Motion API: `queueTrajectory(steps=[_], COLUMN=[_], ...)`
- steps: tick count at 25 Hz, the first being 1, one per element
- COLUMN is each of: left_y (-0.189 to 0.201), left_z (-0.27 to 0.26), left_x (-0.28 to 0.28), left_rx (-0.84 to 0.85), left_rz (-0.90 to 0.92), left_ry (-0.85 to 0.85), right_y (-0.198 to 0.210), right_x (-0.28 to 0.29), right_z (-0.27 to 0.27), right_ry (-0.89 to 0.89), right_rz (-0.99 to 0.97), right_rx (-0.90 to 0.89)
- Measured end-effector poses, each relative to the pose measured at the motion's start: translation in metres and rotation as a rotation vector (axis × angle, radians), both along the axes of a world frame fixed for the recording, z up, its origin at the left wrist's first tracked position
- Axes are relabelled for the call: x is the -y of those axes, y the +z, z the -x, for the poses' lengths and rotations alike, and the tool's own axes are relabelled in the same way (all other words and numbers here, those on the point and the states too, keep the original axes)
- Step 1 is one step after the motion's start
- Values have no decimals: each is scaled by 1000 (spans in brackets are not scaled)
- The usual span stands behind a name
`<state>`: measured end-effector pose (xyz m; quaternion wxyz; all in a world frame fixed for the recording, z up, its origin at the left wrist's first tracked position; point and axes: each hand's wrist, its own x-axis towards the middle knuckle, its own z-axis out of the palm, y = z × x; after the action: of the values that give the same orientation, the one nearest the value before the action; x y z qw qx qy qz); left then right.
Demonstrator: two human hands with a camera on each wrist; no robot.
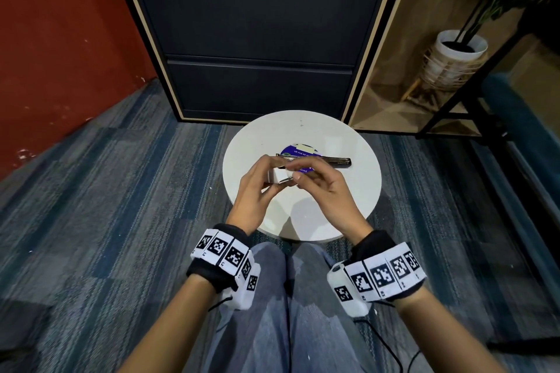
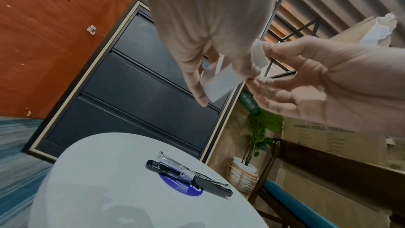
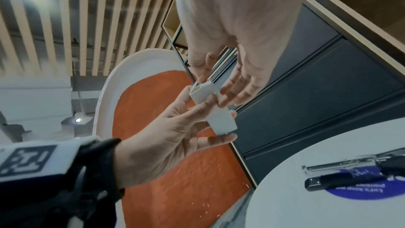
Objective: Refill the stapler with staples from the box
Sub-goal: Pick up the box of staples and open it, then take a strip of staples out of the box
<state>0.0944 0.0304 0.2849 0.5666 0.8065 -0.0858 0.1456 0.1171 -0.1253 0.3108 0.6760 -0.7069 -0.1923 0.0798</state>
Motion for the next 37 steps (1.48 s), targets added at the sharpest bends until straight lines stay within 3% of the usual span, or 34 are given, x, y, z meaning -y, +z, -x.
queueTrajectory(steps=[7,12,16,29,37], left_y=[1,5,3,-3,5], left_z=[-2,-2,-3,-7,-7], left_x=[-2,2,0,5,12], left_rx=[-31,-70,-57,19,68], left_rz=[-120,73,34,-56,-73], left_ry=[-75,-28,-12,65,136], right_y=[9,8,3,8,7], right_x=[1,6,7,-18,-35], right_z=[-9,-16,-15,12,18], right_ry=[27,17,-23,-400,-480], right_rz=[312,130,57,108,171], right_rx=[210,69,27,51,90])
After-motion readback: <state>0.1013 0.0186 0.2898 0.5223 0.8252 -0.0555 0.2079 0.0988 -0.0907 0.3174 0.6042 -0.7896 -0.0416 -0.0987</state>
